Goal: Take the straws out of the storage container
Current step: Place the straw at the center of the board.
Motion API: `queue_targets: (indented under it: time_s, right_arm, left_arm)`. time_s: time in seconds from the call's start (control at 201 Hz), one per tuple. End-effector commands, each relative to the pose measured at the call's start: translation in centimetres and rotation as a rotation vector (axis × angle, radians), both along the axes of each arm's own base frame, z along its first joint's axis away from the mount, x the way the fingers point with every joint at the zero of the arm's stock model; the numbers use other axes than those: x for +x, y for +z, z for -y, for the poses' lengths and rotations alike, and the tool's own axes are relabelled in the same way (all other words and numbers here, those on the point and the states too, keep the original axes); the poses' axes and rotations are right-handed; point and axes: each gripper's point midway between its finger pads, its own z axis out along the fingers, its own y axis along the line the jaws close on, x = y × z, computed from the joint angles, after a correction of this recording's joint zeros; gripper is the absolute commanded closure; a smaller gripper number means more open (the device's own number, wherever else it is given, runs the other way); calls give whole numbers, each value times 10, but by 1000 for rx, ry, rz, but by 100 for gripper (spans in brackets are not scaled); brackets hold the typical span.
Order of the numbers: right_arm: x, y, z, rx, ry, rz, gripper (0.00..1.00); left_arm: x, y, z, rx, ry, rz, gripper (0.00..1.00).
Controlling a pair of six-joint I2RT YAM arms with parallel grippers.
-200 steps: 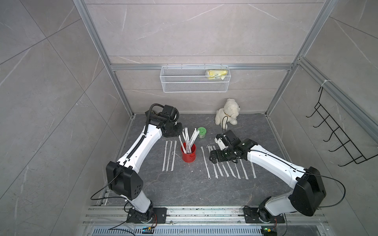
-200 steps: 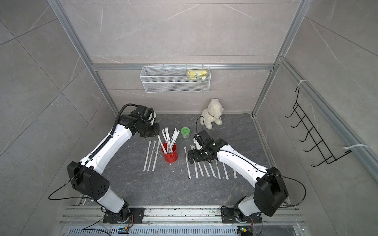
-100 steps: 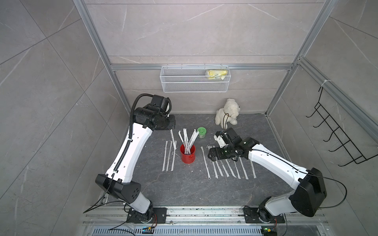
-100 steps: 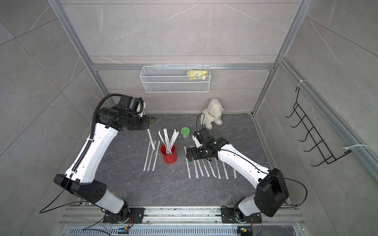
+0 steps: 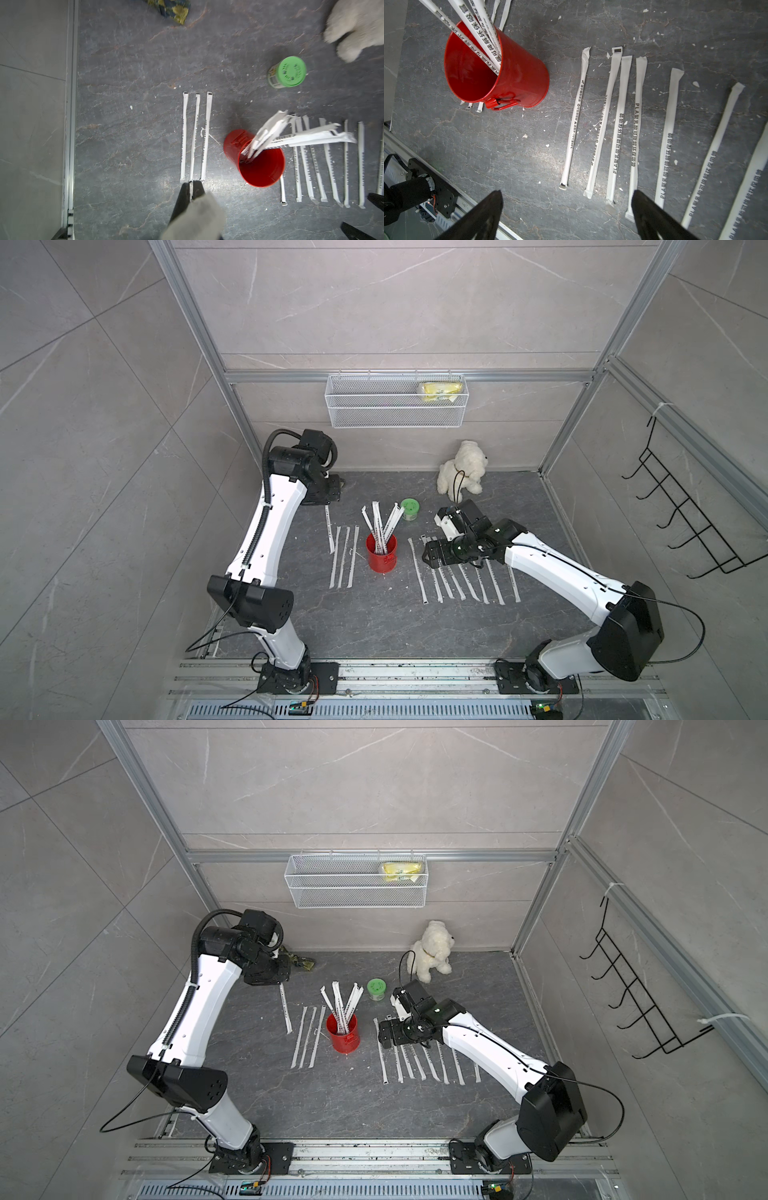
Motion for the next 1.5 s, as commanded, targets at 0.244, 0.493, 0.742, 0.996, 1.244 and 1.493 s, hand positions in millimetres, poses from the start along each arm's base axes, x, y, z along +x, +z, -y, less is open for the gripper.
queue_targets:
  time_s: [0.244,0.493,0.742,0.996,1.244,1.493]
  right_arm:
    - [-6,-8,3,-15,28,-20,0]
    - [-5,-17,2,-32,31,-44,0]
    - [-3,-23,-1,-33,32,-59,0]
    - [-2,-28,-2,-38,32,-71,0]
    - [-1,-33,-3,-41,29,-81,0]
    - [0,-39,-5,-45,33,-91,0]
  left_arm:
    - [3,-58,-30,157,27,-248,92]
    - [12,-104,-43,169,36,-384,93]
    - [21,-146,-44,162,39,-469,92]
    - [30,-177,-36,110,23,-513,92]
    - [31,-197,-35,111,21,-545,92]
    - [27,-207,-37,121,19,-568,92]
